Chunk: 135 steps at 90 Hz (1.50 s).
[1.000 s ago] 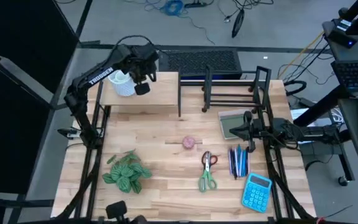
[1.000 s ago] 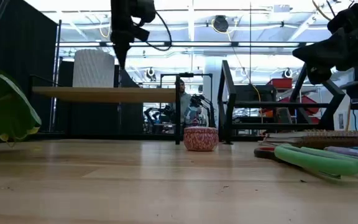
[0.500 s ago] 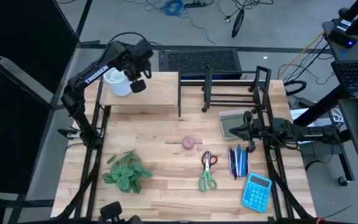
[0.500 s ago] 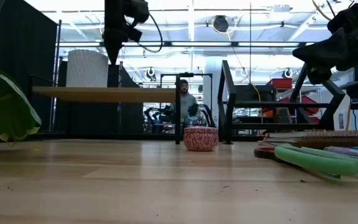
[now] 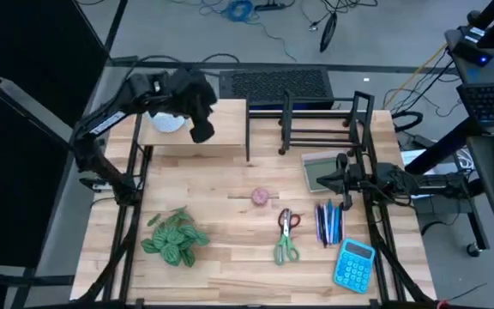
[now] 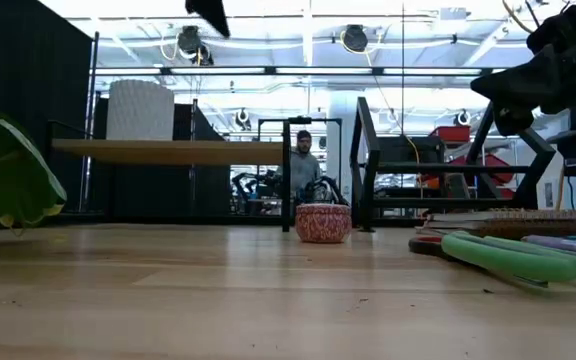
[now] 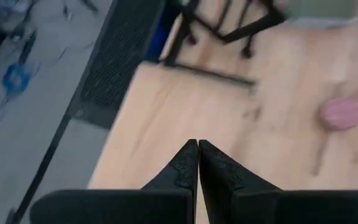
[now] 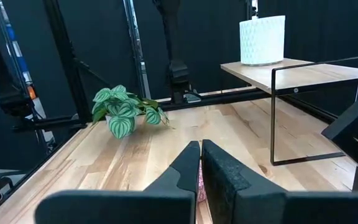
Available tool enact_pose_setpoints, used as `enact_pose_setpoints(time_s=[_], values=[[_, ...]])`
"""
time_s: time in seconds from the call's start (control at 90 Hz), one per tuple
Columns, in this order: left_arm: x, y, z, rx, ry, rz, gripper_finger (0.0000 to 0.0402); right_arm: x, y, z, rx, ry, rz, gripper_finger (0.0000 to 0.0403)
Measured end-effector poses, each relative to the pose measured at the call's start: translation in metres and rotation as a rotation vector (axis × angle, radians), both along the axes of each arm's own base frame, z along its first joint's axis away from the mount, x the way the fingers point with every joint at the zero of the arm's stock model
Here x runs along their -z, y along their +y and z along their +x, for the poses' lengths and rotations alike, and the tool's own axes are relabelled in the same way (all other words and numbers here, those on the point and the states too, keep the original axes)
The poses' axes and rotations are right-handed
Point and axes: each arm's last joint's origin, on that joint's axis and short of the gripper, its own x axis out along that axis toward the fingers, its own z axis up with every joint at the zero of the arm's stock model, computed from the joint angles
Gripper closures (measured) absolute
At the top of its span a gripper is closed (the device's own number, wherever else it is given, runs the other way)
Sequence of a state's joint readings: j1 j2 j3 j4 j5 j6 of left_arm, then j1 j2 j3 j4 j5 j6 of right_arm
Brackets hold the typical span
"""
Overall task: Stock shelves
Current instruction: Put the purple pen into the white pen holder
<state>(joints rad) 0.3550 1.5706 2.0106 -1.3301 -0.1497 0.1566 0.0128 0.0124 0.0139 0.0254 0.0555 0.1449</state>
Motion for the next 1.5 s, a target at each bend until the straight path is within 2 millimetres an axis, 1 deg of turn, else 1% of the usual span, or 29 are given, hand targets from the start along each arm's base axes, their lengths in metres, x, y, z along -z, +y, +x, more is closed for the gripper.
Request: enact_pose_setpoints(time_s=[0.144, 0.344, 0.444, 0.589, 0.667, 0.733, 0.9, 1.067, 1.211, 1.278, 1.333, 1.422, 1.5], values=[[0.000, -0.020, 0.010, 0.057, -0.026, -0.008, 0.0401, 0.000, 0.000, 0.000, 0.000, 0.000, 0.000, 0.0403], [0.018, -0.044, 0.031, 0.102, -0.046, -0.047, 0.0401, 0.000, 0.000, 0.000, 0.000, 0.000, 0.000, 0.0403], [0.037, -0.054, 0.048, 0.139, -0.074, -0.050, 0.0401, 0.000, 0.000, 0.000, 0.000, 0.000, 0.000, 0.0403], [0.074, -0.072, 0.067, 0.201, -0.095, -0.131, 0.0401, 0.000, 0.000, 0.000, 0.000, 0.000, 0.000, 0.0403], [0.094, -0.081, 0.074, 0.215, -0.098, -0.155, 0.0401, 0.000, 0.000, 0.000, 0.000, 0.000, 0.000, 0.0403], [0.111, -0.088, 0.076, 0.218, -0.088, -0.174, 0.0401, 0.000, 0.000, 0.000, 0.000, 0.000, 0.000, 0.0403], [0.142, -0.101, 0.084, 0.251, -0.142, -0.230, 0.0401, -0.001, 0.000, 0.000, 0.000, -0.010, 0.004, 0.0403], [0.169, -0.109, 0.087, 0.288, -0.192, -0.257, 0.0401, -0.001, 0.000, 0.000, -0.004, -0.016, 0.137, 0.0403], [0.192, -0.112, 0.087, 0.267, -0.255, -0.285, 0.0401, -0.002, 0.000, 0.000, -0.006, -0.027, 0.192, 0.0403], [0.201, -0.113, 0.086, 0.266, -0.274, -0.288, 0.0401, -0.003, 0.000, 0.000, -0.021, -0.043, 0.238, 0.0403], [0.206, -0.113, 0.085, 0.259, -0.293, -0.297, 0.0401, -0.007, 0.002, -0.001, -0.067, -0.061, 0.243, 0.0403], [0.208, -0.113, 0.086, 0.262, -0.323, -0.297, 0.0402, -0.021, 0.004, -0.002, -0.114, -0.097, 0.228, 0.0403], [0.207, -0.113, 0.087, 0.264, -0.339, -0.295, 0.0401, -0.035, 0.004, -0.001, -0.085, -0.072, 0.198, 0.0403]])
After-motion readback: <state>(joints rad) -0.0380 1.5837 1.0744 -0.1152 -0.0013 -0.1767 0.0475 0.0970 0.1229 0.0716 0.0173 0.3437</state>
